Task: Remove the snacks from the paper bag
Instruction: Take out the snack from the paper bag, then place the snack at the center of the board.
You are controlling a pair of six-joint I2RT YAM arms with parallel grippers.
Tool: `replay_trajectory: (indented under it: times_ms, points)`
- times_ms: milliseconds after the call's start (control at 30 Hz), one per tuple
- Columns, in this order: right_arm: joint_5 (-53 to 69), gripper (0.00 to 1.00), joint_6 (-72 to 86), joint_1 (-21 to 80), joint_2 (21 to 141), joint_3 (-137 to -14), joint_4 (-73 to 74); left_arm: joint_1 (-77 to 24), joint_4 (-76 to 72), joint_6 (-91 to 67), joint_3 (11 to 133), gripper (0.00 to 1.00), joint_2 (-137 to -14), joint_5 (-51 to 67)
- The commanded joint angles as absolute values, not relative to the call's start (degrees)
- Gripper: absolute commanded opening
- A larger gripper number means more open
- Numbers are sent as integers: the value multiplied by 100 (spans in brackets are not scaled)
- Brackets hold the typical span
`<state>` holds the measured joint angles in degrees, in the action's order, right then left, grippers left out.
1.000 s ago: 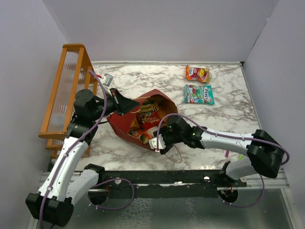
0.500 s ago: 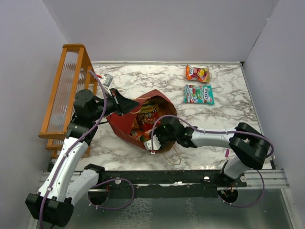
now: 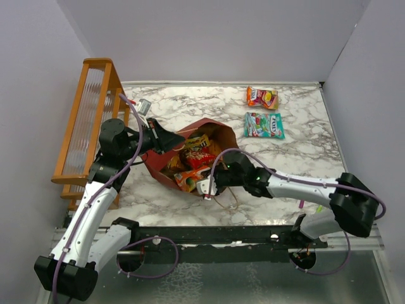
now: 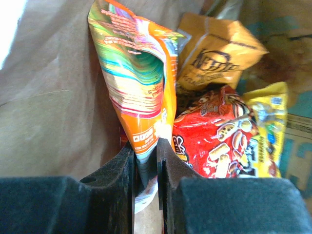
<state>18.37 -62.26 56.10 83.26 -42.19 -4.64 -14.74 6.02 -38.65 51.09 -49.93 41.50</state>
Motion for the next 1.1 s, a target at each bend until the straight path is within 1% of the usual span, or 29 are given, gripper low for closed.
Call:
replay_trajectory:
  times_ms: [0,67,233,400,633,800,933,1067]
  points:
    - [2166,3,-5220,5643,7416,-4178,-329,-1477,863,-3610,5221,0,-5020,3989]
    - [2149,1,-4662,5643,7022,-4149,-234,-1476,974,-3542,5253,0,-5051,3952]
    - [2144,1,-3470,5641,6125,-3776,-581,-1477,941,-3573,5217,0,-5060,3985]
    - [1461,1,-2448,5643,5609,-4187,-222,-1476,986,-3571,5314,0,-5065,3962]
    - [1431,1,-2462,5642,4829,-4881,370,-1477,1168,-3538,5385,0,-5028,3745]
    - [1384,1,-2762,5642,4151,-5205,806,-1472,1450,-3508,5436,0,-5022,3296]
    - [725,1,-2669,5640,3801,-5202,642,-1475,1505,-3527,5447,0,-5058,3191]
    - [-243,1,-2489,5638,3810,-5299,497,-1477,1572,-3486,5515,0,-5119,3144]
